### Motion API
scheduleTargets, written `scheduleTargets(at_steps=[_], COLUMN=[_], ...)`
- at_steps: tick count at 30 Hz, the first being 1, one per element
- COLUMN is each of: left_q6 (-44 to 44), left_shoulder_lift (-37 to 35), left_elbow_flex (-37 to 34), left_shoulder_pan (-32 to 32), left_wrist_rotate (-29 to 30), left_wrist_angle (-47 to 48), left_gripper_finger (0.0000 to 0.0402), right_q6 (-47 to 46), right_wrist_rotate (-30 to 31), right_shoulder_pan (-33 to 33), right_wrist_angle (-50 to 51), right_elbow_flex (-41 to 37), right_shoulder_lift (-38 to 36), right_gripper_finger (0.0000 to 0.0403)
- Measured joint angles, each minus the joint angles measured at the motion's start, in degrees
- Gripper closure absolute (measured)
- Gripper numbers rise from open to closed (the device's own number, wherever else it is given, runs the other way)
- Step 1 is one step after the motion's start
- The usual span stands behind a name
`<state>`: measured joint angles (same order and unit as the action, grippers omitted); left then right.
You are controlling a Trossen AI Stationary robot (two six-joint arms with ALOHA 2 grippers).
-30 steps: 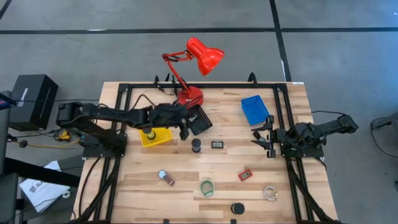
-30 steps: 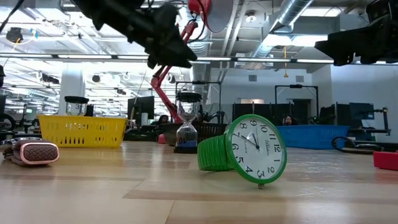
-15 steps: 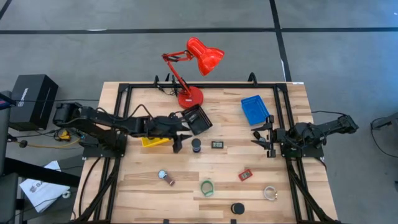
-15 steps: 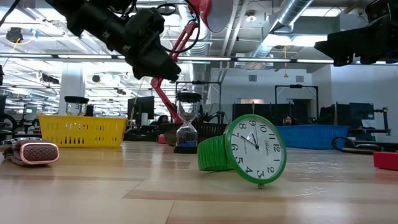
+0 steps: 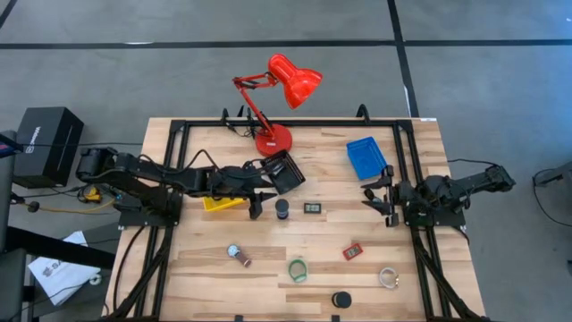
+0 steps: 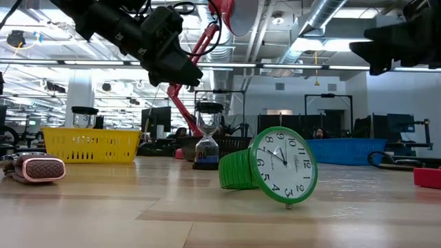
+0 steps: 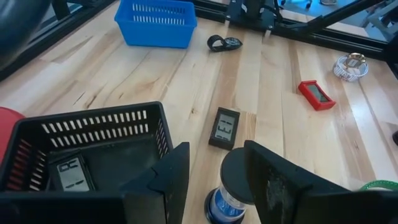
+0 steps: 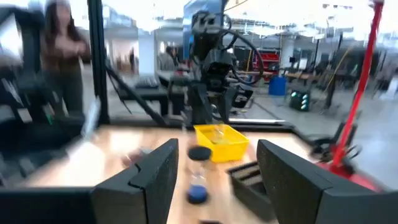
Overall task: Pick & Place Office items
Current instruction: Put the black wrist watch into the blue bin
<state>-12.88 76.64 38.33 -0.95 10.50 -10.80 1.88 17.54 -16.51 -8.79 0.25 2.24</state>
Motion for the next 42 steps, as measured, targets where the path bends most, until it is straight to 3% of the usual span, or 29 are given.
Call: scheduleTargets(at_steps=[3,9,17,20,33,42], left_q6=[0.0,0.0,0.0,0.0,0.0,0.0], left_shoulder_lift=[0.0,0.0,0.0,0.0,0.0,0.0], left_elbow_flex=[0.0,0.0,0.0,0.0,0.0,0.1], left_shoulder_pan=[0.0,0.0,0.0,0.0,0.0,0.0], left_wrist_rotate=[0.0,0.0,0.0,0.0,0.0,0.6], left_wrist_angle=[-0.1,-0.5,-0.8,-0.9,-1.4,-4.0], left_gripper_finger=[0.0257,0.0257,0.0257,0.0257,0.0257,0.0257], right_q6=[-6.0,-1.4,6.9,4.8,-6.0,-5.5], right_wrist_rotate=[0.0,1.5,21.4,24.5,25.8,18.1], right_shoulder_pan=[0.0,0.5,3.0,3.8,8.3,7.3], right_wrist_angle=[-1.9,-8.2,-10.8,-7.6,3.2,3.2], right_elbow_flex=[0.0,0.0,0.0,0.0,0.0,2.7], right_shoulder_lift=[0.0,0.0,0.0,0.0,0.0,2.3], right_gripper_finger=[0.0193,0.0193,0.0193,0.0193,0.0193,0.0193])
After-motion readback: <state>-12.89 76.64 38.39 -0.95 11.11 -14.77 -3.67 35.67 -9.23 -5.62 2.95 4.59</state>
